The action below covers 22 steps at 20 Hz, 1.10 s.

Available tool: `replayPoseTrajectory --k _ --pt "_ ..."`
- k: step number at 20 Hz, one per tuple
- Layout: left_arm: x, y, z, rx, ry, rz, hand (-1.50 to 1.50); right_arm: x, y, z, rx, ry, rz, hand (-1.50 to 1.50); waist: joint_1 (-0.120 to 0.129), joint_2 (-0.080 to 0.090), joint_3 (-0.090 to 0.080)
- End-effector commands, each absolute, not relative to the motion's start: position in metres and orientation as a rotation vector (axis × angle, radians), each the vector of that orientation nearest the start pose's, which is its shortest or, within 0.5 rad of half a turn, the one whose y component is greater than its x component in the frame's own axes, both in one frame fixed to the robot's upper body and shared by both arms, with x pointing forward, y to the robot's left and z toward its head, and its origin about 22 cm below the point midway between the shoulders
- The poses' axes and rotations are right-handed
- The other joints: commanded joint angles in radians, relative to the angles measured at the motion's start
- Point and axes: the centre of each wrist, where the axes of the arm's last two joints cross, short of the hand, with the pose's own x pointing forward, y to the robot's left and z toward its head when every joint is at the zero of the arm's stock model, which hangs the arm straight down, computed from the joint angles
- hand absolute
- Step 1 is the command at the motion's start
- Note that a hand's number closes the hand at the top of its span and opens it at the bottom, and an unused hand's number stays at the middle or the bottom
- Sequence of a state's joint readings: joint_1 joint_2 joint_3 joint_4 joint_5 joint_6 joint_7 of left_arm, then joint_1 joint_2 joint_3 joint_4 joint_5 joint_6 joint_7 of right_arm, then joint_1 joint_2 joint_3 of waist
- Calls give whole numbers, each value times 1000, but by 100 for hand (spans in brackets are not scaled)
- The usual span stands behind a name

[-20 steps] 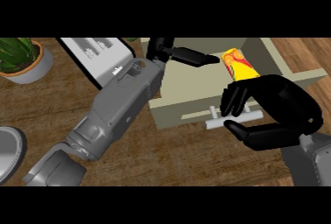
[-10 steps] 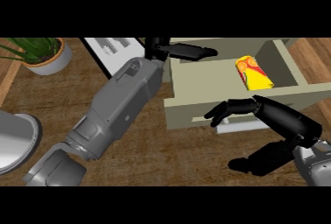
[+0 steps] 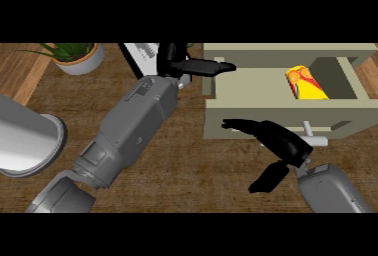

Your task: Pick up the cup, place it into the drawer and close the drawer

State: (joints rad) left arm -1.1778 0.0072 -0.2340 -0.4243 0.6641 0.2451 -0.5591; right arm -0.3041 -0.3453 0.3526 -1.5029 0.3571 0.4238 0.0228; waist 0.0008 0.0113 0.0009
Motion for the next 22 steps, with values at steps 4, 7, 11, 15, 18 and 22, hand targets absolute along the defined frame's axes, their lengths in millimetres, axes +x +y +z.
replayPoseTrajectory --k 4,7,11,15,18,22 --pt "432 103 75 -308 -1916 97 -150 333 -219 -1 -119 -1292 1311 150 63 -4 1" --pt "436 115 89 -334 -1926 73 -150 354 -205 -14 -173 -1314 1262 150 84 3 2" --pt "428 119 76 -363 -1906 83 -150 381 -234 1 -181 -1432 1147 150 119 8 4" --pt "427 131 82 -405 -1915 86 -150 406 -248 25 -250 -1505 1036 150 144 12 4" --pt "421 141 68 -389 -1895 71 -150 422 -267 49 -302 -1555 974 150 149 20 4" --pt "418 148 65 -398 -1898 51 -150 434 -283 78 -364 -1570 903 150 169 28 4"
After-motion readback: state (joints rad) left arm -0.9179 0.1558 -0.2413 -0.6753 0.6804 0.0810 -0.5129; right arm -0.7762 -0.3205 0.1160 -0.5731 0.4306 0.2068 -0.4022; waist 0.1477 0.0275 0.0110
